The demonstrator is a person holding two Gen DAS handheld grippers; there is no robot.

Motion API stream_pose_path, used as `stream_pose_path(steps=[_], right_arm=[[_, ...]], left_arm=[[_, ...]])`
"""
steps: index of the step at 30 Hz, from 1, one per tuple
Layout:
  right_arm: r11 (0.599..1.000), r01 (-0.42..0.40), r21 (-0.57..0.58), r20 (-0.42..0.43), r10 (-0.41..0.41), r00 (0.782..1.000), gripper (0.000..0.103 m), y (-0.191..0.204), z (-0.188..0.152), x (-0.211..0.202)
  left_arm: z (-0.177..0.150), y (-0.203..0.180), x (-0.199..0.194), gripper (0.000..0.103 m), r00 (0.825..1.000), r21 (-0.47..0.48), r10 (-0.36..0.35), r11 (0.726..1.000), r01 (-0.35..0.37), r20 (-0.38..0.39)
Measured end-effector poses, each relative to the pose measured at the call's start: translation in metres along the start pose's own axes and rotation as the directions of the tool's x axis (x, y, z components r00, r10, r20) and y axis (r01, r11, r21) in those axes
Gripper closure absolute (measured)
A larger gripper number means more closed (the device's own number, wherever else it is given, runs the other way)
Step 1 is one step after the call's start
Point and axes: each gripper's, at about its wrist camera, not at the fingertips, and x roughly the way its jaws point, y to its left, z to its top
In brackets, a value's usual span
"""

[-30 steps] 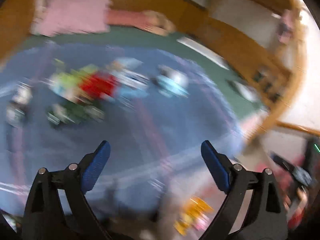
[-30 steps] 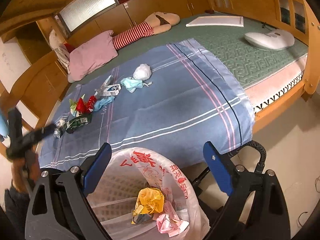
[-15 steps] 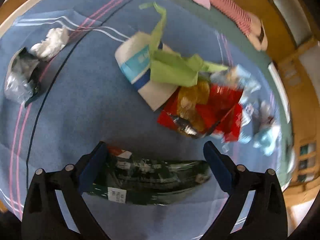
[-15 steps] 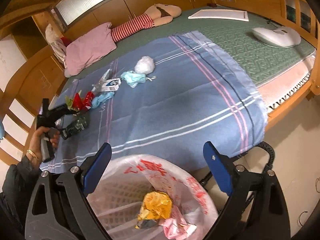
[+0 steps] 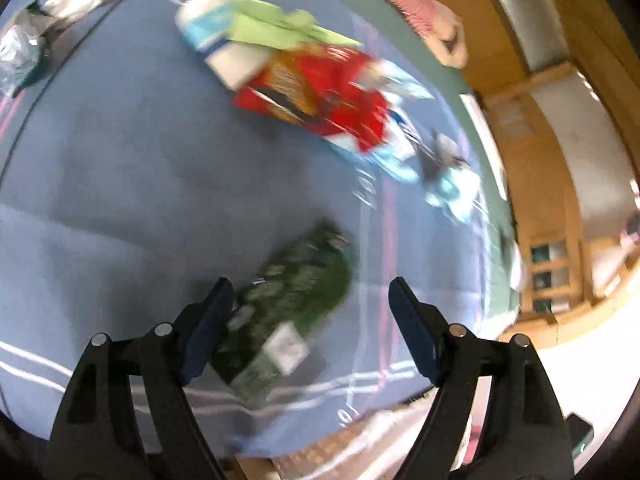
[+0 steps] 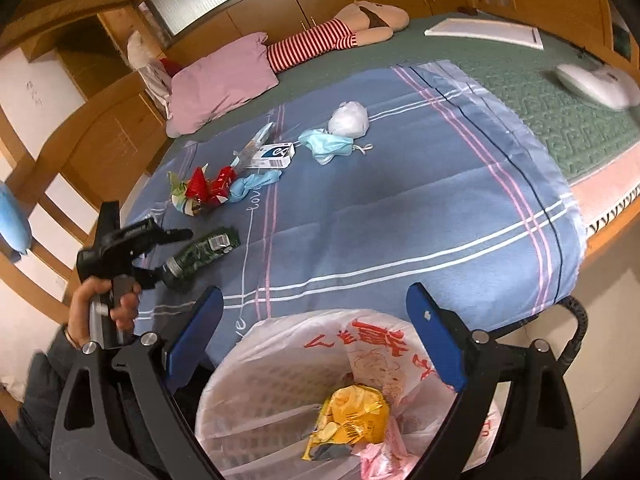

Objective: Collect trash
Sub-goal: 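Grasp the green snack wrapper with the left gripper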

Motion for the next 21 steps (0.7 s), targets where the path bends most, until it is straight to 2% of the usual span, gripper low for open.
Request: stream_pose_path(steps=[2, 4, 5, 7, 8, 9, 10, 11, 12, 13, 15, 16, 17, 21], right_arm=[[1.0, -0.019, 0.024, -0.008, 0.019, 1.0, 0.012, -0.003, 0.0, 0.001], [0.999, -0.018, 0.027, -0.013, 0.019, 1.0, 0.012, -0.002, 0.0, 0.002], [1.0, -0.013, 0.02, -0.013, 0.014, 1.0, 0.012, -0.001, -0.001, 0.002], [1.0, -0.002, 0.011, -0.013, 0.002, 1.0, 0.012, 0.001, -0.001, 0.003], [1.0, 0.006, 0.011, -0.016, -0.005, 1.0, 0.012, 0.001, 0.0, 0.005], [1.0, 0.018, 0.014, -0.021, -0.018, 1.0, 0.012, 0.001, 0.001, 0.008], [0.999, 0.034, 0.014, -0.024, -0.034, 0.999, 0.012, 0.001, 0.003, 0.011], [0.998, 0.055, 0.012, -0.028, -0.055, 0.998, 0.012, 0.001, 0.006, 0.017], [0.998, 0.068, 0.008, -0.027, -0.068, 0.997, 0.012, 0.001, 0.01, 0.022], [0.997, 0.079, 0.002, -0.022, -0.079, 0.997, 0.012, 0.003, 0.016, 0.03], [0.996, 0.093, -0.007, -0.011, -0.093, 0.996, 0.012, 0.008, 0.031, 0.047], [0.995, 0.102, -0.013, -0.001, -0.102, 0.995, 0.012, 0.013, 0.041, 0.058], [0.994, 0.11, -0.021, 0.009, -0.109, 0.994, 0.012, 0.017, 0.05, 0.067], [0.969, 0.206, -0.136, 0.07, -0.198, 0.978, 0.012, 0.049, 0.1, 0.119]], left_arm=[[-0.007, -0.021, -0.012, 0.018, 0.991, 0.108, 0.084, 0.99, -0.095, 0.103], [-0.012, -0.045, -0.021, 0.009, 0.955, 0.238, 0.169, 0.944, -0.227, 0.243], [-0.016, -0.052, -0.02, 0.008, 0.948, 0.281, 0.178, 0.926, -0.252, 0.264], [-0.021, -0.066, -0.009, 0.008, 0.955, 0.358, 0.203, 0.893, -0.272, 0.218], [-0.025, -0.07, 0.005, 0.008, 0.96, 0.398, 0.232, 0.875, -0.277, 0.159], [-0.03, -0.072, 0.014, 0.008, 0.953, 0.426, 0.273, 0.853, -0.302, 0.13], [-0.034, -0.073, 0.025, 0.011, 0.929, 0.461, 0.351, 0.809, -0.365, 0.12], [-0.037, -0.073, 0.031, 0.024, 0.912, 0.476, 0.389, 0.783, -0.4, 0.128], [-0.038, -0.073, 0.034, 0.032, 0.903, 0.485, 0.411, 0.769, -0.417, 0.126], [-0.038, -0.072, 0.037, 0.046, 0.908, 0.478, 0.407, 0.78, -0.404, 0.104], [-0.036, -0.066, 0.036, 0.053, 0.916, 0.449, 0.393, 0.806, -0.385, 0.081], [-0.035, -0.063, 0.031, 0.065, 0.912, 0.435, 0.398, 0.808, -0.398, 0.095], [-0.035, -0.062, 0.026, 0.066, 0.913, 0.421, 0.394, 0.813, -0.402, 0.11], [-0.041, -0.058, -0.01, 0.066, 0.935, 0.33, 0.278, 0.881, -0.34, 0.221]])
